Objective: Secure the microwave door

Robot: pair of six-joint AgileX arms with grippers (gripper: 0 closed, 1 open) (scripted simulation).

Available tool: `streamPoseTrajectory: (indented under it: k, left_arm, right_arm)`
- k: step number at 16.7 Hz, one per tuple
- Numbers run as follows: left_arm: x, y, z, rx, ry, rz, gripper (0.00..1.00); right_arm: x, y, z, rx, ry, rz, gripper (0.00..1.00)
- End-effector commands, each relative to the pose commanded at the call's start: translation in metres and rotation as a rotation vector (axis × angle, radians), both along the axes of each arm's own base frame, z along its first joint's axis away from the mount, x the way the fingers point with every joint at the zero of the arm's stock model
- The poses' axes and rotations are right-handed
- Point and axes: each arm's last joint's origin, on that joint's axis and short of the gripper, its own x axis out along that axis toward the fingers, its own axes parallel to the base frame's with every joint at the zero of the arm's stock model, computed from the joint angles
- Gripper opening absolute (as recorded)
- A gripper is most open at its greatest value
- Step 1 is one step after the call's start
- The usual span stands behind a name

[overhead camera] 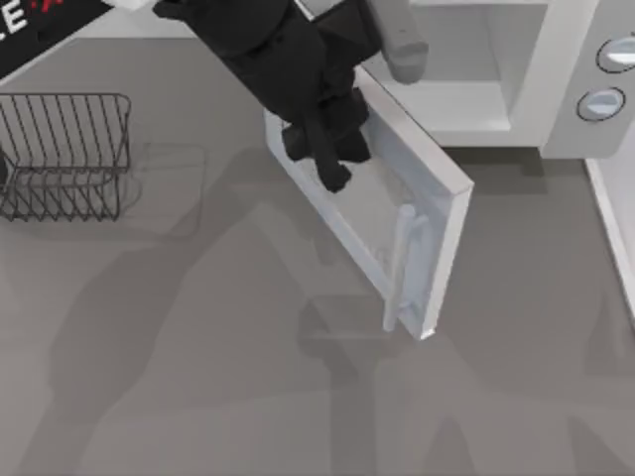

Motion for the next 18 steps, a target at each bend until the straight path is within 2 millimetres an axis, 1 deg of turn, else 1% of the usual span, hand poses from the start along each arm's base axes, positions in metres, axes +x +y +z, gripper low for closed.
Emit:
streamPoseTrajectory:
  k: [4,12,15,16,18]
  left_arm:
    - [0.000,0.001,0.001,-0.003,-0.004,0.003,0.00]
    - [0.000,-0.017,0.001,-0.003,-0.004,0.003,0.00]
    - [0.000,-0.019,0.001,-0.003,-0.004,0.004,0.00]
    - [0.000,-0.016,0.002,-0.004,-0.004,0.008,0.00]
    - [-0.003,-0.021,0.001,0.008,-0.011,-0.003,0.00]
  right_arm:
    - [0.000,0.000,0.000,0.000,0.000,0.000,1.00]
    - [0.000,0.000,0.000,0.000,0.000,0.000,1.00]
    - [0.000,0.000,0.000,0.000,0.000,0.000,1.00]
    - [0.000,0.000,0.000,0.000,0.000,0.000,1.00]
    - [0.000,0.000,0.000,0.000,0.000,0.000,1.00]
